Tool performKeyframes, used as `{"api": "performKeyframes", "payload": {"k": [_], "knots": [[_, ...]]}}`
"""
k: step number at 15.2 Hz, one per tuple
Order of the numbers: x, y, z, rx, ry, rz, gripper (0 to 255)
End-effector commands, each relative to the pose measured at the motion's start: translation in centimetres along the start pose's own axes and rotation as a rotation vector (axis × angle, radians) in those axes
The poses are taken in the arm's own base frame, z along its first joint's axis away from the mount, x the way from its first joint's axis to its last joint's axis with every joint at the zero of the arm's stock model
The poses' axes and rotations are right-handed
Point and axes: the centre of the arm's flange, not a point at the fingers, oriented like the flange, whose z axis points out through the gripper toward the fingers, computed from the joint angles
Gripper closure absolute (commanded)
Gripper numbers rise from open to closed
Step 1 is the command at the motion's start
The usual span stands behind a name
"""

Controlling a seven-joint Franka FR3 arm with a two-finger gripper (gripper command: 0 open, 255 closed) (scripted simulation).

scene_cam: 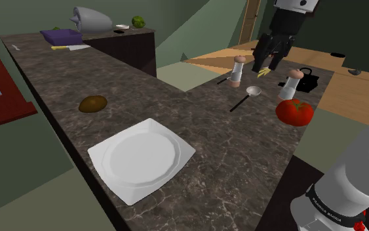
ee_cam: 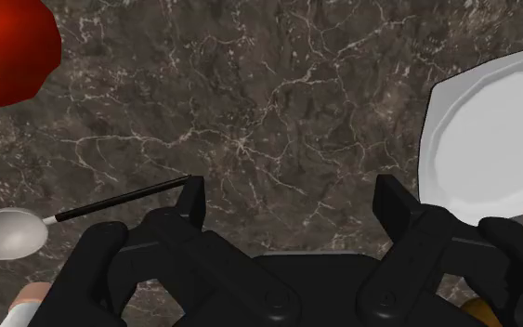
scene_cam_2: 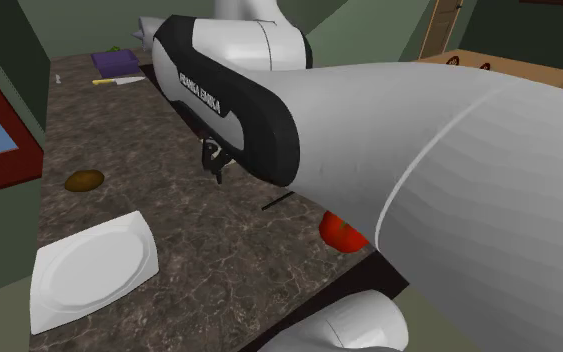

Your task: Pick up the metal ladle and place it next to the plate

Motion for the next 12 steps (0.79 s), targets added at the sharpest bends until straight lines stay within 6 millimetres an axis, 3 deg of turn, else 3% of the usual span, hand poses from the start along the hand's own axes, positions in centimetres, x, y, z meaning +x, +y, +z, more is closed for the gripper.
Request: {"api": "performKeyframes", "payload": {"k": [1, 6, 12], "knots": [[0.0, 0.0, 0.0, 0.0, 0.0, 0.0, 0], [5.6, 1.7, 3.6, -0.024, -0.027, 0.233, 0], [11.4, 5.4, 8.1, -0.053, -0.06, 0.513, 0]]}}
